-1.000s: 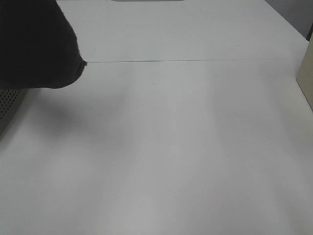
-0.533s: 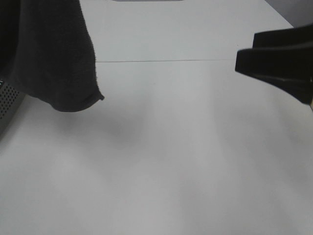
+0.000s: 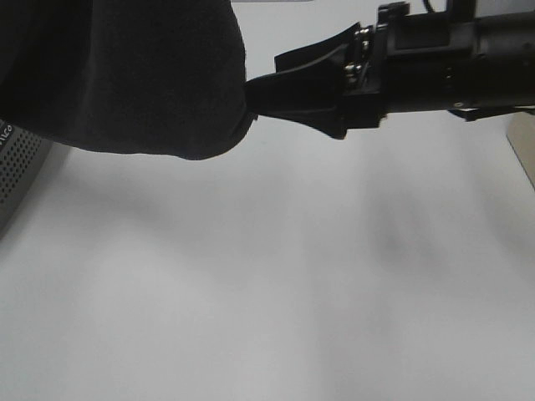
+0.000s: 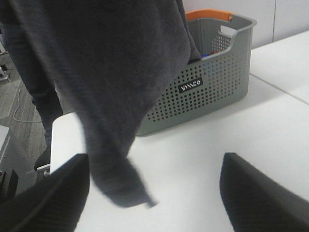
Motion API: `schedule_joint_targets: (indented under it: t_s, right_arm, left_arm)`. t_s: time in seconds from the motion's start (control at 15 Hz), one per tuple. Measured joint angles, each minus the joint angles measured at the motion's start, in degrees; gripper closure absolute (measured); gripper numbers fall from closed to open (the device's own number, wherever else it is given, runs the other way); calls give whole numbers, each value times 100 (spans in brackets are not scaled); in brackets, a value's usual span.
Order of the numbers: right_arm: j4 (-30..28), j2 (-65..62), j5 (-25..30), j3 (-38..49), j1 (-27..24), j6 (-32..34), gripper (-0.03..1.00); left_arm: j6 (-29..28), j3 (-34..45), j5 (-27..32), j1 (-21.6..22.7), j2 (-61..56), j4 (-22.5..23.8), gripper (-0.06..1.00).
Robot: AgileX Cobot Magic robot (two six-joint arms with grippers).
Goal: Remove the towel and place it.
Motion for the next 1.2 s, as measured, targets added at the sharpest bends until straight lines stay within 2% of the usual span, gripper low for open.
schedule_joint_targets:
  t_s: [0.13, 0.33, 0.53, 0.8, 0.87, 1.0, 1.2]
  right_arm:
    - [0, 252, 63, -109, 69, -29, 23]
    - [-269, 309, 1175, -143, 86, -115, 23]
    - [-751, 309, 1822, -155, 97, 52, 23]
    - [-1249, 309, 1822, -155, 97, 361, 23]
    - [-1341, 309, 1604, -155, 97, 390, 23]
    - [-1341, 309, 1513, -155, 97, 441, 23]
    - [-1175, 309, 1513, -155, 97, 453, 24]
  left_arm:
    - [0, 0, -6, 0, 0, -17, 94]
    - [0, 0, -40, 0, 11, -23, 94]
    - [0, 0, -195, 0, 120, -23, 94]
    - [17, 0, -378, 0, 304, -63, 94]
    - [17, 0, -607, 0, 350, -258, 94]
    - [17, 0, -762, 0, 401, -682, 94]
    - [17, 0, -705, 0, 504, -905, 94]
